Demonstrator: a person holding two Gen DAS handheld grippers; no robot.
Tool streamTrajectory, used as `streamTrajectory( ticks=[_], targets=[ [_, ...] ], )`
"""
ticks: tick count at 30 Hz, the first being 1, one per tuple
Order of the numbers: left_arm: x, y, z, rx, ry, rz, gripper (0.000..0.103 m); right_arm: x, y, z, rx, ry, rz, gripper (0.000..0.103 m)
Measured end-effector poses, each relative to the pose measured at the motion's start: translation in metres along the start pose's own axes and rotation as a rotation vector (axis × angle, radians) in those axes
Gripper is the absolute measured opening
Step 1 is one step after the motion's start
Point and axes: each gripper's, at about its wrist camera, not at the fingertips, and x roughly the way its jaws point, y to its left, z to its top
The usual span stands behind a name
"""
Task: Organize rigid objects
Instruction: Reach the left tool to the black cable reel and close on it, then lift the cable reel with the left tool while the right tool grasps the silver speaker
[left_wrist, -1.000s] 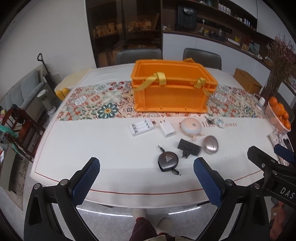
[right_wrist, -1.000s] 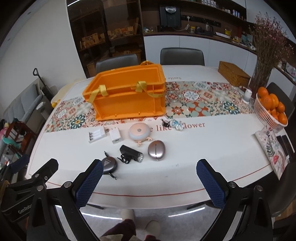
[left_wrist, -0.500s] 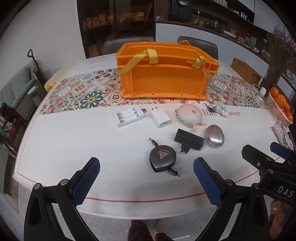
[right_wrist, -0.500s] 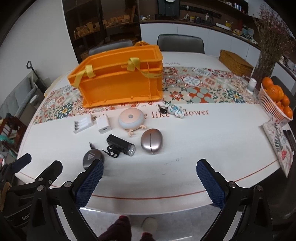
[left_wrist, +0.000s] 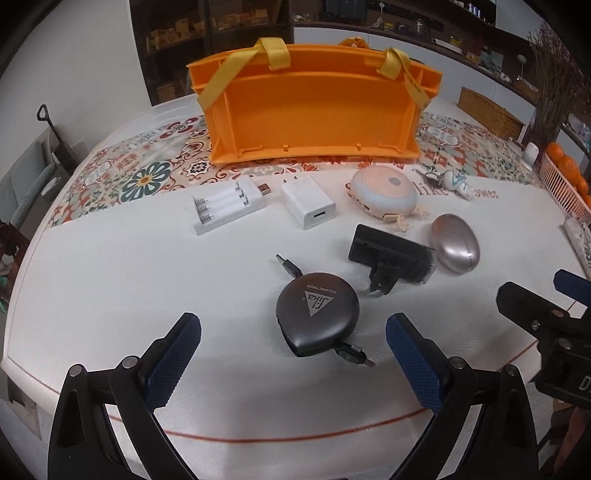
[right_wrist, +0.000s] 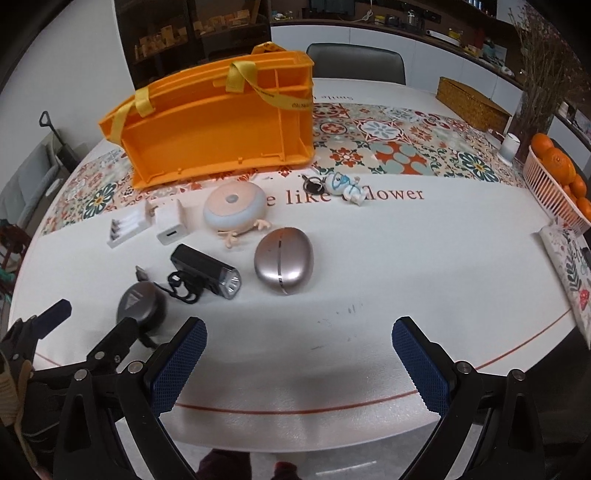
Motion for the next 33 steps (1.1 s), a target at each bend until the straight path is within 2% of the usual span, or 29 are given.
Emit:
streamTrajectory(
  ticks=[12,16,20,28,33],
  targets=[
    [0.023,-0.012,-0.006,0.022,-0.056,0.03,0.093,0.017,-0.003,-0.006,-0.013,-0.022,-0.029,0.102],
    [0.027,-0.016,-0.006,0.039,-0.071,0.033,0.083,0.021,0.0,-0.007,-0.025,-0.026,-0.029,0.102],
    [0.033,-0.017,-0.006,0.037,-0.06,0.021,0.079,0.024,0.003,-0.009,-0.031,-0.028,-0.026,0.102],
    [0.036,-0.012,-0.007,-0.015,-0.059,-0.024,0.057,0.026,0.003,-0.009,-0.02,-0.037,-0.031,0.102],
    [0.036,-0.013,-0.006,-0.004,-0.058,-0.036,0.055,0.029,0.003,-0.009,-0.014,-0.043,-0.027,0.102]
  ],
)
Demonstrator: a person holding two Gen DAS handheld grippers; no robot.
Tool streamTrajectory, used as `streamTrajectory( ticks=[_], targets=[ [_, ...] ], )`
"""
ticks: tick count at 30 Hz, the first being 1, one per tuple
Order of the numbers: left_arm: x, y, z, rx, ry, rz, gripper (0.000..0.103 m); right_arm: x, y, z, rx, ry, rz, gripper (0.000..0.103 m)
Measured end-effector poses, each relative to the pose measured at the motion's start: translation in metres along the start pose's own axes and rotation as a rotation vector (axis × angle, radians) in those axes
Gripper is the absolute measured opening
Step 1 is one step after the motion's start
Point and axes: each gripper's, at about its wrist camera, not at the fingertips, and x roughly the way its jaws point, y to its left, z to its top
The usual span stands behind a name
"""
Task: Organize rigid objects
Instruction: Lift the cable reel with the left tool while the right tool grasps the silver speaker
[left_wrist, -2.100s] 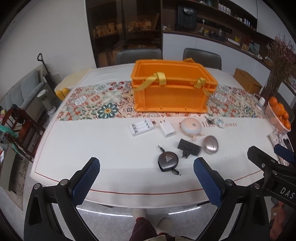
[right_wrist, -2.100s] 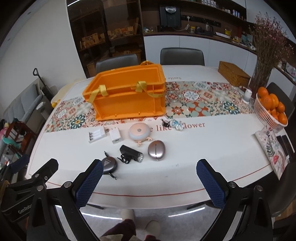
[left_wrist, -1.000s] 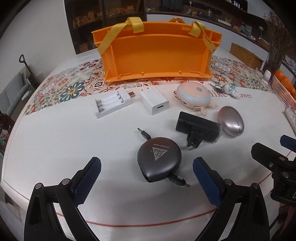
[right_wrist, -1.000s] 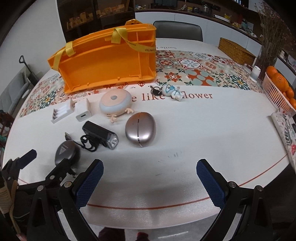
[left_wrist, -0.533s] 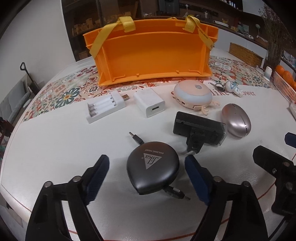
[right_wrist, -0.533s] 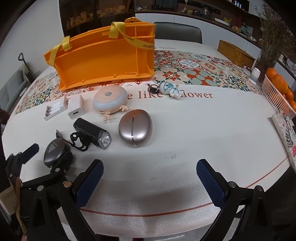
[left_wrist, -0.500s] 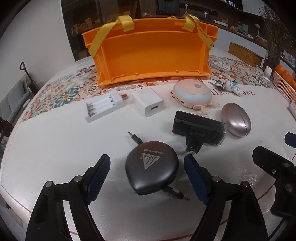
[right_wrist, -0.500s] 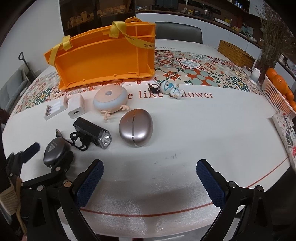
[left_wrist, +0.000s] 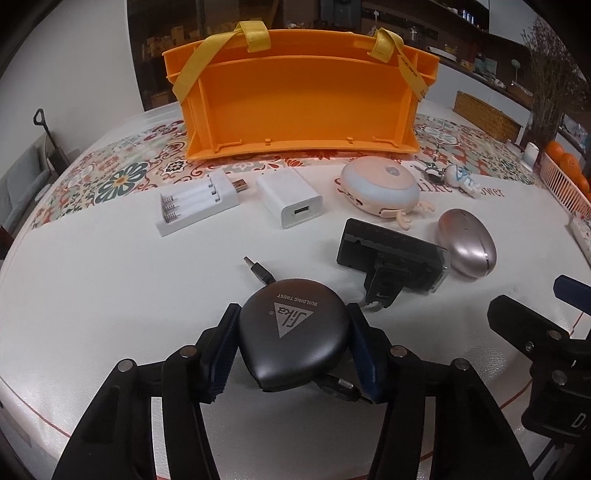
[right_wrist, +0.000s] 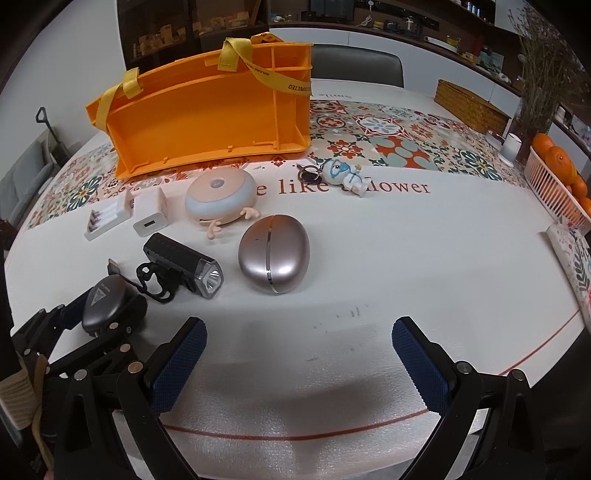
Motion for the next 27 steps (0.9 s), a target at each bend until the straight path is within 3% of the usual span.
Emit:
streamTrajectory(
  ticks=[10,27],
  targets=[
    [-0.018,0.0,0.006,0.011,-0.058,0.01,0.055,0.001,0.002,0.005,0.017,-0.06,-0.001,0.101],
    [-0.007,0.0,0.025,-0.032,-0.066,0.023,0.055,0.035,0.001,0.029,0.043,-0.098,-0.022,0.081]
  ],
)
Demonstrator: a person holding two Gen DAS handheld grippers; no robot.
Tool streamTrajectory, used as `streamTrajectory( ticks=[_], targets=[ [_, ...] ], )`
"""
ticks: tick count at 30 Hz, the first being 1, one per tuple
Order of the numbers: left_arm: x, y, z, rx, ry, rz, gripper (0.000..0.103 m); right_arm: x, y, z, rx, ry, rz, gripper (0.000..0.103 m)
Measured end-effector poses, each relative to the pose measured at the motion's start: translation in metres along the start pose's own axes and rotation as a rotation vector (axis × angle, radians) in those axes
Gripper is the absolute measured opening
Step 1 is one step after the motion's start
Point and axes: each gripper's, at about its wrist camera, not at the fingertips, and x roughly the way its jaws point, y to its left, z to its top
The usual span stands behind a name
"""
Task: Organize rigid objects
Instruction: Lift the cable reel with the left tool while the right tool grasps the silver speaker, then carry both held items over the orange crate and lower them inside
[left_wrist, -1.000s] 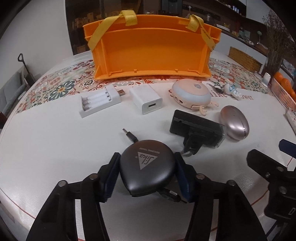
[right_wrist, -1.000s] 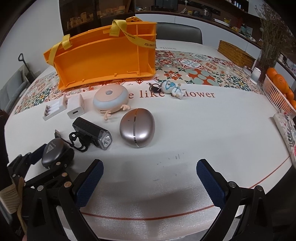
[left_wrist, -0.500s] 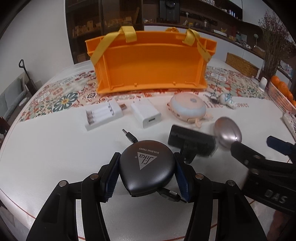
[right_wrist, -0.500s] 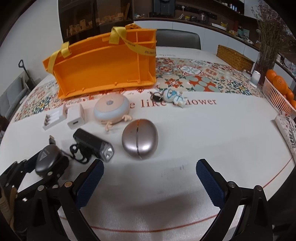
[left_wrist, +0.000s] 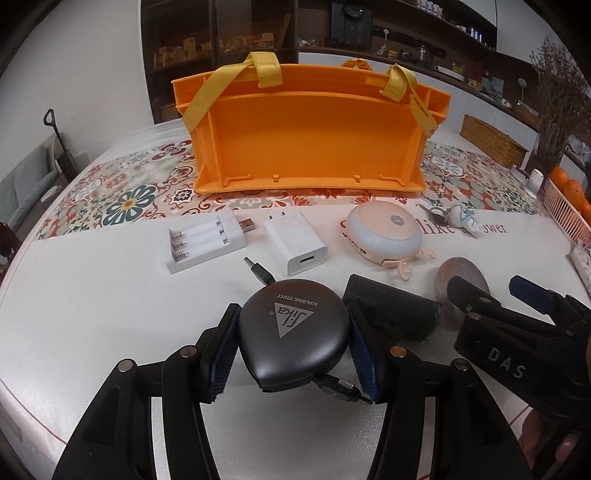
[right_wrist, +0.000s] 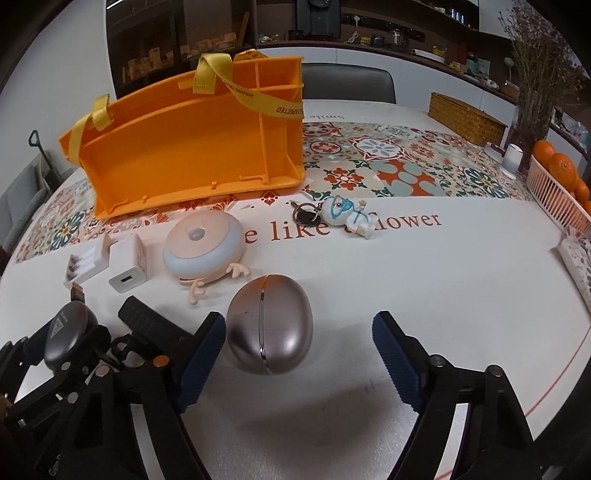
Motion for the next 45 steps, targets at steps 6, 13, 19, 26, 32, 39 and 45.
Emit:
streamTrajectory(
  ticks=[6,13,19,26,32,39,45],
  targets=[
    [0.004,-0.001,0.001,0.003,0.003,0.007,0.055,0.008,0.007,0.001,-0.025,-0.003,0.008,0.077],
    [0.007,0.002,0.002,-0.004,0.006,0.013,0.055,0.021,0.008,0.001,-0.018,0.028,0.039,0.066],
    [0.009,0.003,0.002,-0.004,0.019,0.012,0.055,0.022,0.008,0.0,-0.023,0.035,0.045,0.06],
    [0.002,0.002,0.007,0.002,0.02,0.006,0.055,0.006,0.008,0.002,-0.041,0.031,0.043,0.06],
    [-0.014,0.003,0.015,-0.003,0.016,-0.013,0.055,-0.019,0.011,0.01,-0.058,0.008,0.052,0.06],
    [-0.035,0.013,0.032,-0.021,0.016,-0.032,0.055,-0.045,0.015,0.022,-0.054,0.0,0.065,0.06],
    [-0.052,0.026,0.054,-0.016,-0.003,-0.033,0.055,-0.067,0.022,0.037,-0.036,-0.004,0.082,0.06]
  ],
)
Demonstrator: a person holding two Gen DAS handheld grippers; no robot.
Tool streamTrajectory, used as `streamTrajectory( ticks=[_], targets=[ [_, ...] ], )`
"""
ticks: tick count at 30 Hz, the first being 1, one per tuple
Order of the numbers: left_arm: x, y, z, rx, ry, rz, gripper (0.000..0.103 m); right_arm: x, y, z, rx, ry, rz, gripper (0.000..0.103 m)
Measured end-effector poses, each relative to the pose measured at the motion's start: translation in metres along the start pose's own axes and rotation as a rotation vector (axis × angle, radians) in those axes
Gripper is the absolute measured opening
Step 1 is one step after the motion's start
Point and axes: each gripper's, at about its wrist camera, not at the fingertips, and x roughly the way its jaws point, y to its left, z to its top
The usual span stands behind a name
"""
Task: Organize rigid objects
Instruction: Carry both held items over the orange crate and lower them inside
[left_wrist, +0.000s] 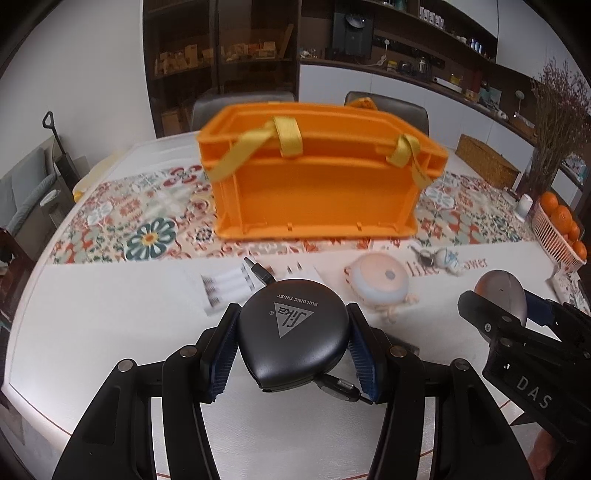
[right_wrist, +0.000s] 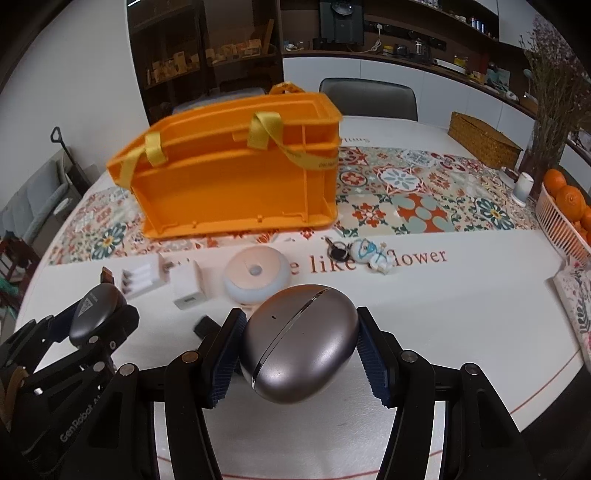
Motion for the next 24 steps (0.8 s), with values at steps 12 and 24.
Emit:
streamTrajectory(
  ticks=[12,24],
  targets=[
    [-0.019,0.025,0.046,0.014,-0.036,-0.028,0.055,-0.026,0.026,0.04,0.008,-0.035,0.028,0.06],
    [-0.026,0.057,0.091,0.052,-0.077,-0.072,0.055,-0.034,0.058,0.079,0.035,-0.074,0.019,0.06]
  ],
)
